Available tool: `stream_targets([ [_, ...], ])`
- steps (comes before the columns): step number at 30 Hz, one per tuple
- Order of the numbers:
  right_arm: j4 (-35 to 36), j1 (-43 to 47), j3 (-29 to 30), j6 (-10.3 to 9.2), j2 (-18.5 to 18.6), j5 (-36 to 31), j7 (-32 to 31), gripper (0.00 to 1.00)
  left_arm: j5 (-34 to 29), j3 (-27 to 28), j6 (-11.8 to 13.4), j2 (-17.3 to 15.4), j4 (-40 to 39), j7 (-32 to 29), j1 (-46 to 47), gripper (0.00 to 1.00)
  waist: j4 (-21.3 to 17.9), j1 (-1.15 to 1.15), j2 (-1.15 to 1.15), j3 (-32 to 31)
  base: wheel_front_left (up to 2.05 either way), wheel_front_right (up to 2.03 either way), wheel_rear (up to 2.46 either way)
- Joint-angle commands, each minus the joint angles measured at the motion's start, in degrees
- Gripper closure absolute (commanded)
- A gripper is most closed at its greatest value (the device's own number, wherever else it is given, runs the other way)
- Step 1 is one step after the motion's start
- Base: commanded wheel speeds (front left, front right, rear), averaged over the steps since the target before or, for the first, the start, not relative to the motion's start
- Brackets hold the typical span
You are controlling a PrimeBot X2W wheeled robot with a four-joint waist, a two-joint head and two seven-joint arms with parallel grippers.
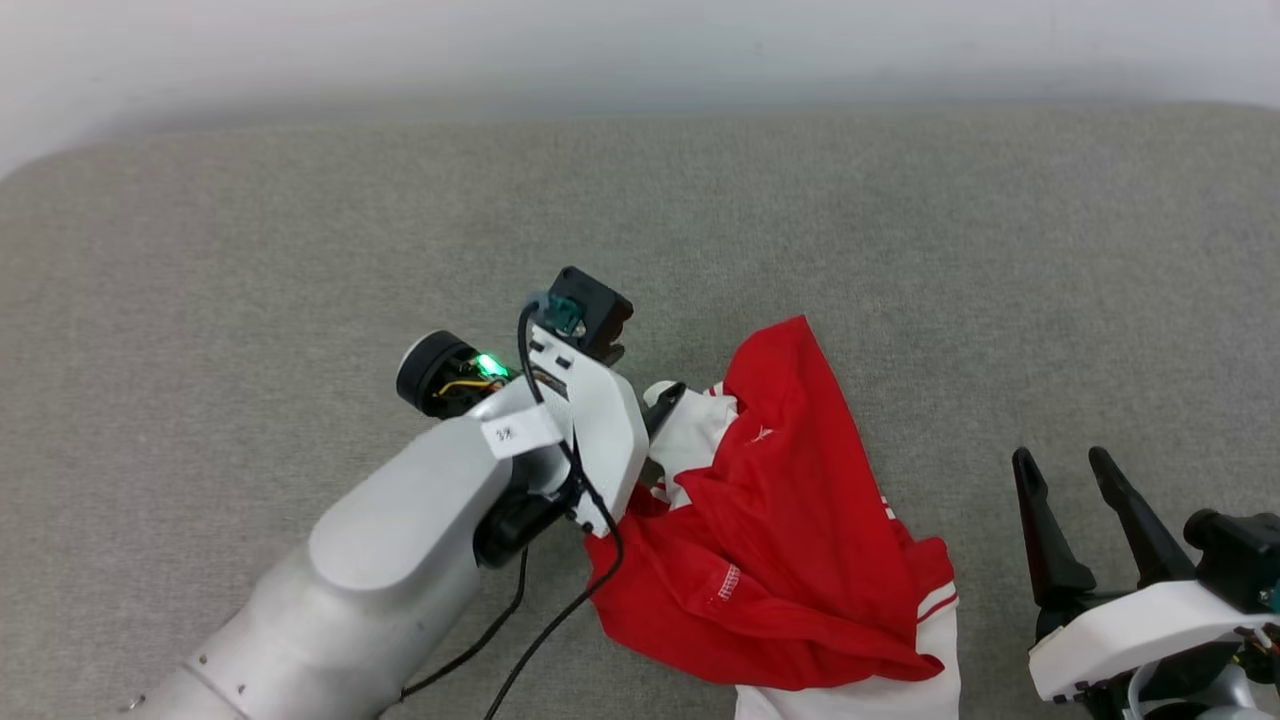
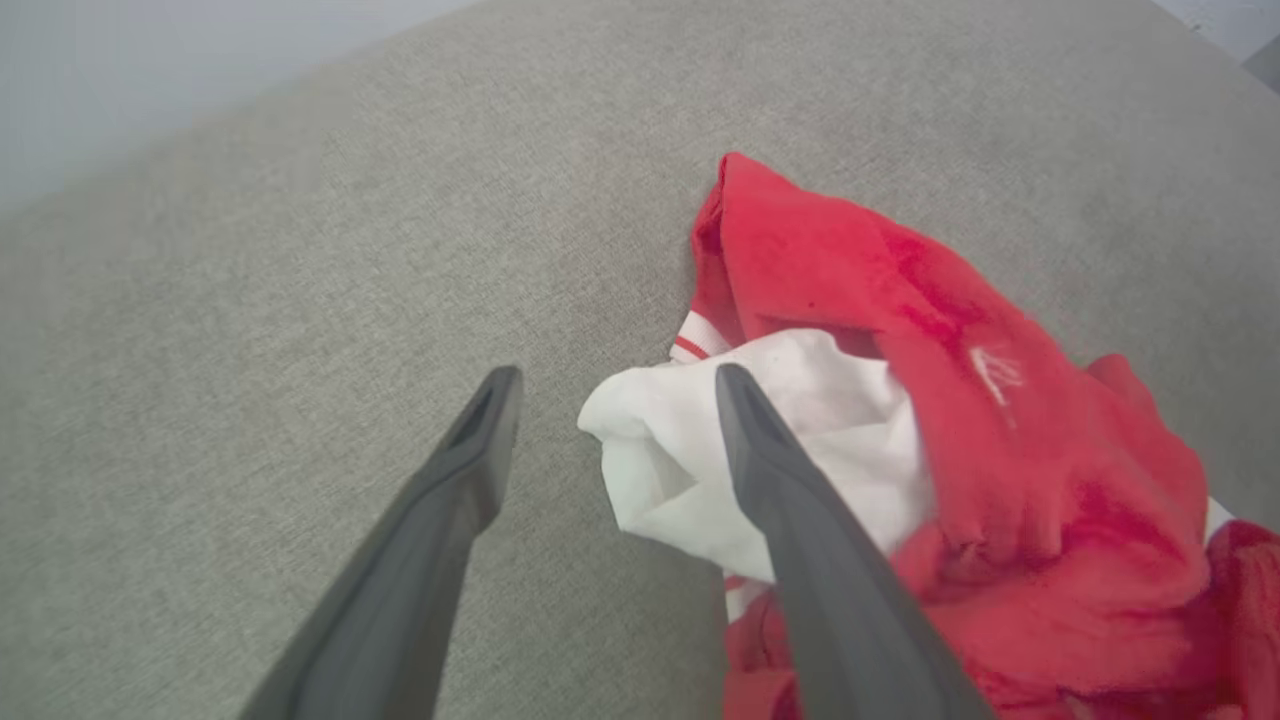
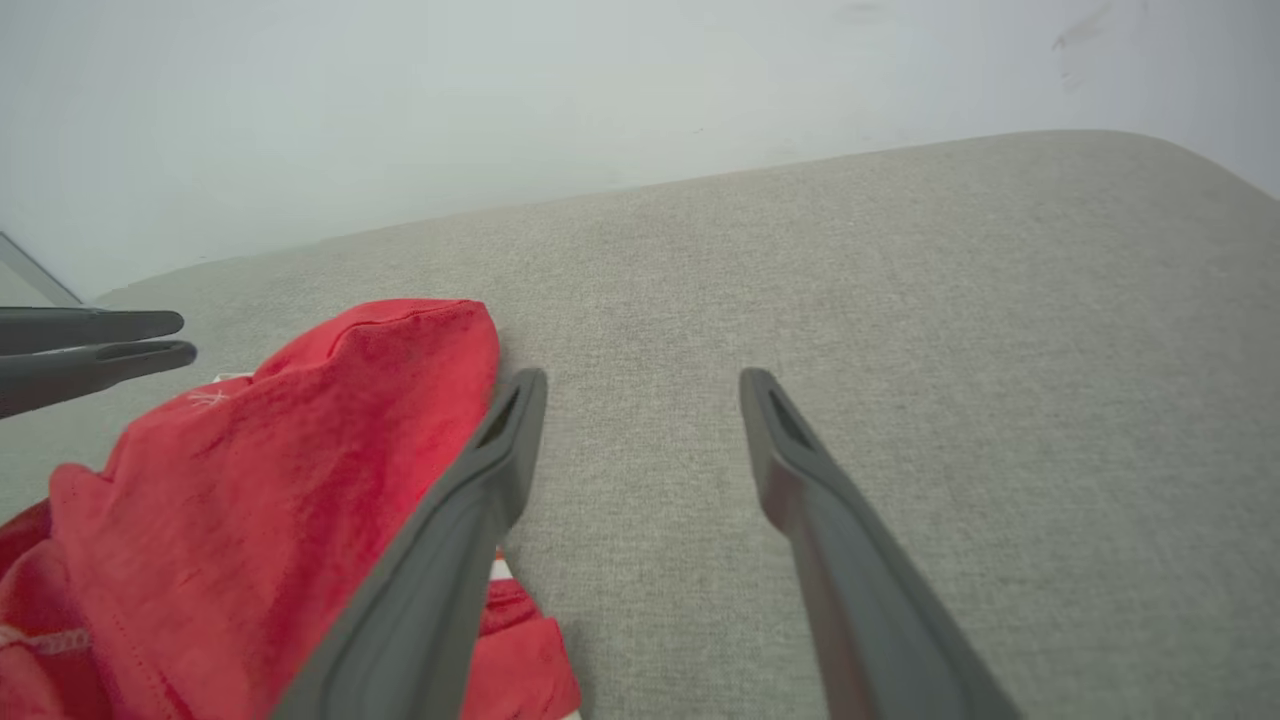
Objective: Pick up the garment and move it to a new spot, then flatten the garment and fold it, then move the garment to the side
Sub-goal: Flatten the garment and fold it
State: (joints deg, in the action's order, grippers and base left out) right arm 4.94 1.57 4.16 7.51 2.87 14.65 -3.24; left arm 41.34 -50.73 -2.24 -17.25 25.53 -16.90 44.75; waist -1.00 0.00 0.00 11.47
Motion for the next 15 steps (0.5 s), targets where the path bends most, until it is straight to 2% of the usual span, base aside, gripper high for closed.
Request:
stream_targets([
  [1,-0.09,-0.77,0.07,-0.04,0.02,-0.06,0.32,0.00,0.13,-0.15,-0.25,0.26,0.46,-0.35,0.52,0.00,-0.76,0.00,0.00,1.33,0.00,0.00,0.00],
  [5,-0.34,-1.77,-0.32,-0.04,0.02,0.22,0.75,0.00,0.88,-1.52,-2.41,0.83,4.91,-4.07,3.31,0.00,-1.89,0.00,0.00,3.40,0.00,0.00,0.00],
  [12,-0.89,-2.88,-0.62,-0.04,0.01,0.37,1.50,0.00,0.41,-6.42,-4.56,2.07,12.04,-9.60,5.80,0.00,-3.11,0.00,0.00,5.48,0.00,0.00,0.00],
  [13,-0.98,-2.89,-0.65,-0.04,0.01,0.38,1.64,0.00,0.42,-7.34,-4.78,2.32,13.08,-10.54,5.59,0.17,-3.17,0.00,0.00,5.58,0.00,0.00,0.00],
  [14,-1.03,-2.82,-0.66,-0.04,0.01,0.39,1.73,0.00,0.43,-8.53,-4.86,2.48,13.88,-11.51,5.29,0.42,-3.24,0.00,0.00,5.66,0.00,0.00,0.00],
  [15,-1.13,-2.77,-0.68,-0.04,0.01,0.41,1.83,0.00,0.31,-9.25,-5.02,2.62,14.35,-11.47,5.24,0.72,-3.31,0.00,0.00,5.73,0.00,0.00,0.00],
])
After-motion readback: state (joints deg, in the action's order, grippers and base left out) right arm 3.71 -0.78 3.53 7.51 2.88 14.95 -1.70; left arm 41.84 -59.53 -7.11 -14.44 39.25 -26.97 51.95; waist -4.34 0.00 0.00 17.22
